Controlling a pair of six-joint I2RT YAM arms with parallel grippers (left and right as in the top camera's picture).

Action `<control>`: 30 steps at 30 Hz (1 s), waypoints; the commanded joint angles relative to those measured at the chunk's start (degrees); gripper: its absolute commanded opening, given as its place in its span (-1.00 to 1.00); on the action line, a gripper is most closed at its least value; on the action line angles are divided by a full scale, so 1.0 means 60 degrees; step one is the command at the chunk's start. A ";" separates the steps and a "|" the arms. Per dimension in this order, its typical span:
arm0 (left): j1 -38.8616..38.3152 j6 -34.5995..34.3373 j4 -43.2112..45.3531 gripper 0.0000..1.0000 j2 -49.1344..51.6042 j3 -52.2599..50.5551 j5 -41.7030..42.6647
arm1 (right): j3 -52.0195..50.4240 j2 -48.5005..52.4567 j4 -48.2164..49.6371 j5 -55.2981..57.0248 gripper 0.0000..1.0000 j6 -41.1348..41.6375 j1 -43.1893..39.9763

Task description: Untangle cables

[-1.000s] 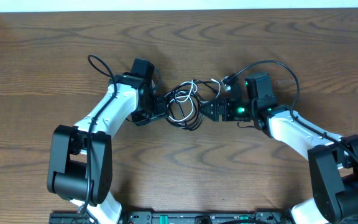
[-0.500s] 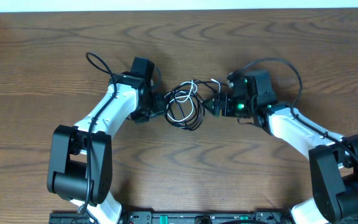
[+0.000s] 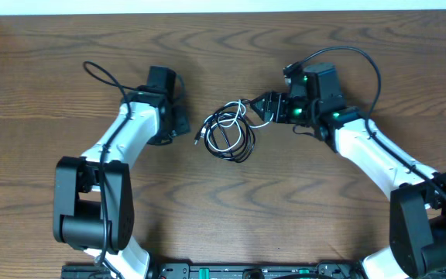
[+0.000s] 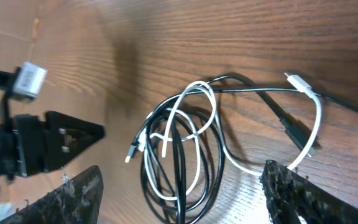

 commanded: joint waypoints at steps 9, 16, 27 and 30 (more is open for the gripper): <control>0.0576 0.0095 -0.0018 0.11 -0.0175 0.0102 0.0051 | -0.0211 0.0033 -0.0025 0.2987 0.54 -0.0659 0.1752; 0.0576 0.0091 -0.0011 0.11 -0.0175 0.0102 0.0178 | -0.0211 0.0477 -0.0040 0.4277 0.44 -0.0648 0.2073; 0.0576 0.1093 0.0310 0.11 -0.0175 0.0102 0.2127 | -0.0208 0.1457 0.0018 0.2102 -0.98 -0.0656 0.2153; 0.0576 0.1093 0.0310 0.11 -0.0175 0.0102 0.2127 | -0.0135 0.1439 -0.0291 0.2080 -0.99 -0.0659 0.1956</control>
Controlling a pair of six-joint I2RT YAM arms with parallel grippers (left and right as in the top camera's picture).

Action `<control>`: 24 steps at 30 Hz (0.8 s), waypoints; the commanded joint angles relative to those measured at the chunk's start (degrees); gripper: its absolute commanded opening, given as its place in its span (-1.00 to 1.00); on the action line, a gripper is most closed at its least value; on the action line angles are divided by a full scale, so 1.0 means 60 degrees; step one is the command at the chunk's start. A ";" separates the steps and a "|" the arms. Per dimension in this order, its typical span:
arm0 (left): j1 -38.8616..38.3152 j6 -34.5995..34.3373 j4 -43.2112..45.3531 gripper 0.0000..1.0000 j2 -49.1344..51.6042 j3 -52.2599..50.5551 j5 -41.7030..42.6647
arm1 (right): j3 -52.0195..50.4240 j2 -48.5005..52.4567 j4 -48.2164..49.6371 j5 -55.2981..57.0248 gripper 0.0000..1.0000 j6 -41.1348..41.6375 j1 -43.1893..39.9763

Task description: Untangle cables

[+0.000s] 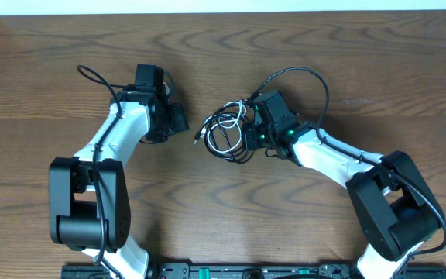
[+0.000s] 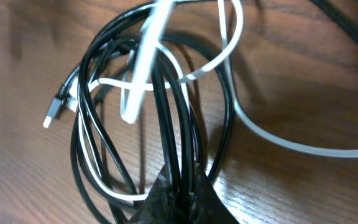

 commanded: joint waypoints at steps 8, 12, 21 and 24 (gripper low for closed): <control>0.0036 0.0324 0.0036 0.11 -0.0175 0.0102 0.0539 | 0.1523 -0.0015 -0.3687 -0.0925 -0.98 -0.1770 -0.1552; 0.0029 0.0415 0.0076 0.10 -0.0175 0.0102 0.0667 | 0.2623 -0.0015 -0.4980 0.0200 -0.98 -0.2783 -0.1960; 0.0029 0.0441 0.0073 0.10 -0.0175 0.0102 0.0656 | 0.3337 -0.0011 -0.3679 0.1439 -0.98 -0.4929 -0.2033; 0.0033 0.0441 0.0073 0.10 -0.0175 0.0102 0.0656 | 0.3337 -0.0011 -0.3515 0.1359 -0.98 -0.5217 -0.1989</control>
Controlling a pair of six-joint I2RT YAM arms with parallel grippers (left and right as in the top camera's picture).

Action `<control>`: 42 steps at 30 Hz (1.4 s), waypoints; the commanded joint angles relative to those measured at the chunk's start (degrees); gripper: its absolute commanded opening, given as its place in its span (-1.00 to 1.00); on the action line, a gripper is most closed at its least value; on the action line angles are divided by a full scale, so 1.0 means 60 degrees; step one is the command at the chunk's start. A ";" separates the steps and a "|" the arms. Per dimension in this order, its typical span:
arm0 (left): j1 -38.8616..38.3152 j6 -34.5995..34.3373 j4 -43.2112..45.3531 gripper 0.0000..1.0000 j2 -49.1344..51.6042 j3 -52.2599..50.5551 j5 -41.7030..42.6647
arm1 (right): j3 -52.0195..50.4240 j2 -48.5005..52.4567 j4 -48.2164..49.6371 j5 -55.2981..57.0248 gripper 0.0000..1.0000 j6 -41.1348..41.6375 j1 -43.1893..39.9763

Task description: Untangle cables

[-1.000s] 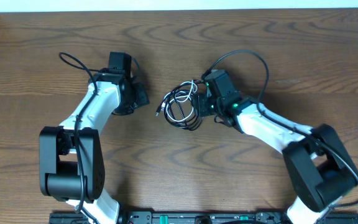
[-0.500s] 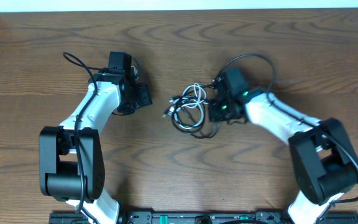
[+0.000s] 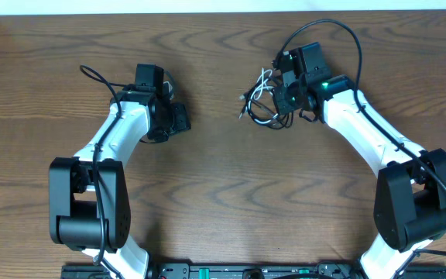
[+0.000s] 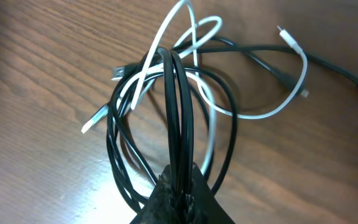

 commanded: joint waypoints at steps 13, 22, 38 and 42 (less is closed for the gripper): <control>0.0029 0.0197 -0.0022 0.10 -0.0175 0.0102 0.0138 | 0.0157 0.0076 -0.2692 0.2495 -0.98 -0.1475 -0.0197; 0.0029 0.0200 -0.0022 0.10 -0.0175 0.0102 0.0138 | 0.0157 0.0084 -0.2040 0.2677 -0.14 0.0197 -0.0623; 0.0029 0.0197 -0.0022 0.10 -0.0175 0.0102 0.0138 | 0.0157 0.0521 -0.1038 -0.2211 -0.40 0.2943 -0.0353; 0.0029 0.0197 -0.0025 0.10 -0.0175 0.0102 0.0138 | 0.0157 0.1086 -0.0965 -0.2175 -0.37 0.3330 -0.0164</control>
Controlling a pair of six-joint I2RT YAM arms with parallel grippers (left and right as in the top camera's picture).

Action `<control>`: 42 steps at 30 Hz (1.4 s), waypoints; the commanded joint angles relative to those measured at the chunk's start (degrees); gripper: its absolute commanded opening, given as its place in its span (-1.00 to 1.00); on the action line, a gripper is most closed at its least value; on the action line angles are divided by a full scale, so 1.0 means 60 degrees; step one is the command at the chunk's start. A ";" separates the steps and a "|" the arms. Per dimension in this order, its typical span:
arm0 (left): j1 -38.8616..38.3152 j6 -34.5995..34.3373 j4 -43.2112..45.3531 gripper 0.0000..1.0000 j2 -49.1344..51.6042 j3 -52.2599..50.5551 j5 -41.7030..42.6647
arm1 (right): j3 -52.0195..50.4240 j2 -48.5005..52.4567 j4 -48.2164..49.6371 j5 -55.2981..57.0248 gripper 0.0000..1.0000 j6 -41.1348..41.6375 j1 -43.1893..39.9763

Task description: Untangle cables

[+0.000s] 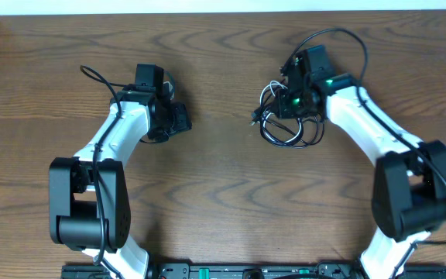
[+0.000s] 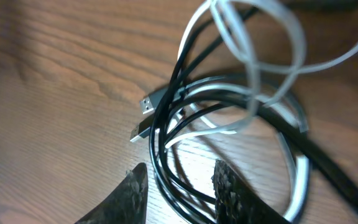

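Observation:
A tangle of black cable (image 2: pixel 166 130) and white cable (image 2: pixel 272 37) lies on the wooden table, right of centre in the overhead view (image 1: pixel 285 128). Its silver USB plug (image 2: pixel 146 118) points left. My right gripper (image 2: pixel 179 186) is open over the bundle's near edge, and black loops run loose between its fingers (image 2: pixel 132 193). In the overhead view the right gripper (image 1: pixel 283 105) sits at the bundle's far side. My left gripper (image 1: pixel 178 120) hovers over bare table well left of the bundle, and its jaws are too dark to read.
The wooden table (image 1: pixel 223 201) stretches around the bundle. Each arm's own black lead arcs behind its wrist, one at the far left (image 1: pixel 99 76) and one at the far right (image 1: pixel 347 39). A pale wall edge runs along the back.
My right gripper was shut on the black loops with the bundle hanging from it. Now its jaws are open and the bundle lies on the table a little nearer and to the right.
My right gripper first stood open beside the bundle at the table's middle. It was then shut on the black loops. After that it held the bundle farther right and back, and now it has let go there. The left arm has hardly moved.

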 commanded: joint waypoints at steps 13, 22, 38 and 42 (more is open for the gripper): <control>0.0029 0.0204 -0.0033 0.10 -0.0175 0.0102 0.0004 | 0.0146 0.1592 -0.1727 -0.1351 -0.98 -0.0958 0.0812; 0.0029 0.0237 -0.0029 0.10 -0.0175 0.0102 0.0004 | 0.1486 0.1468 -0.3483 -0.2204 -0.80 -0.2725 0.0594; 0.0029 0.0237 -0.0058 0.10 -0.0175 0.0102 0.0004 | 0.2386 0.1475 -0.3013 0.2149 0.31 -0.0259 0.0550; 0.0029 0.0237 -0.0058 0.10 -0.0175 0.0102 0.0004 | 0.2386 0.1475 -0.3049 0.2382 0.35 0.0055 0.0470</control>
